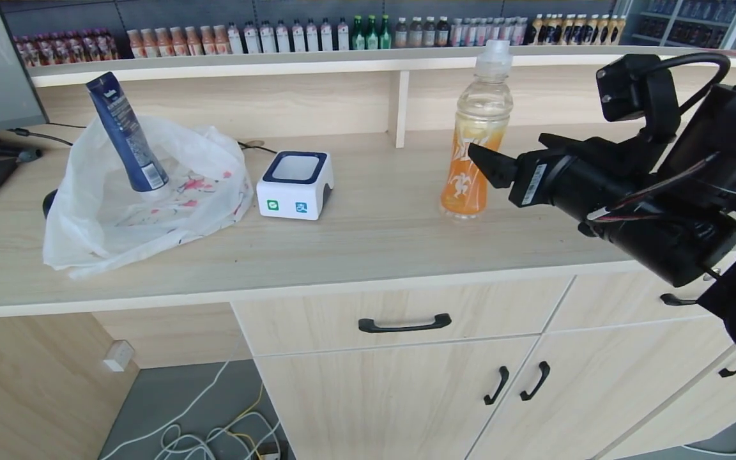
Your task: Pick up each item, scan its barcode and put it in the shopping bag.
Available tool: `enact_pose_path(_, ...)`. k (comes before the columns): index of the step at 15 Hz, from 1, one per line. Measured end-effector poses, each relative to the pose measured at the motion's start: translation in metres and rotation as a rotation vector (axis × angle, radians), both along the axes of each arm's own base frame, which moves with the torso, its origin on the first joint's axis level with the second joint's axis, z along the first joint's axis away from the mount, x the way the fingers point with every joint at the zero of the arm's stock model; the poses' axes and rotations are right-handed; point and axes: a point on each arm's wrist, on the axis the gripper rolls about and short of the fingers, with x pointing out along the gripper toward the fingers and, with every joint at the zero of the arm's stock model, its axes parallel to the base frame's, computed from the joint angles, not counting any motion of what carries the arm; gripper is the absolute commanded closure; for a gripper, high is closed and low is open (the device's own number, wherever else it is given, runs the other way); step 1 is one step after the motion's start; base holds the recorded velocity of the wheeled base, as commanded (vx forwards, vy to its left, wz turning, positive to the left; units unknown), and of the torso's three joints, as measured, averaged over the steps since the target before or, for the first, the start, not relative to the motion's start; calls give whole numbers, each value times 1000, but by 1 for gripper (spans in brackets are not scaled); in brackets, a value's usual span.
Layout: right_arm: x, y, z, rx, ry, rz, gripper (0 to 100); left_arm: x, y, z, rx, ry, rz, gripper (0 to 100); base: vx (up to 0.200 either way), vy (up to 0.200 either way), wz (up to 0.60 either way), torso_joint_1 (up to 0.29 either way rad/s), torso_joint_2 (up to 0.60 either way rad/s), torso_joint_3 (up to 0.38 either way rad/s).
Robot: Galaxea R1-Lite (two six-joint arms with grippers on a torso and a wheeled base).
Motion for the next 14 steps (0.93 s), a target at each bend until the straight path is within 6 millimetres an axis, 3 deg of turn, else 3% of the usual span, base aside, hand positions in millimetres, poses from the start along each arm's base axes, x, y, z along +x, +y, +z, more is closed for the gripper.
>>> enact_pose_path(5,25,-6,0,-9,-1,1,0,0,0,0,0,0,0,100,0,0,0,0,0,0)
enact_pose_path(14,65,13,-10,-20,-7,29,0,0,0,0,0,0,0,100,0,0,0,0,0,0)
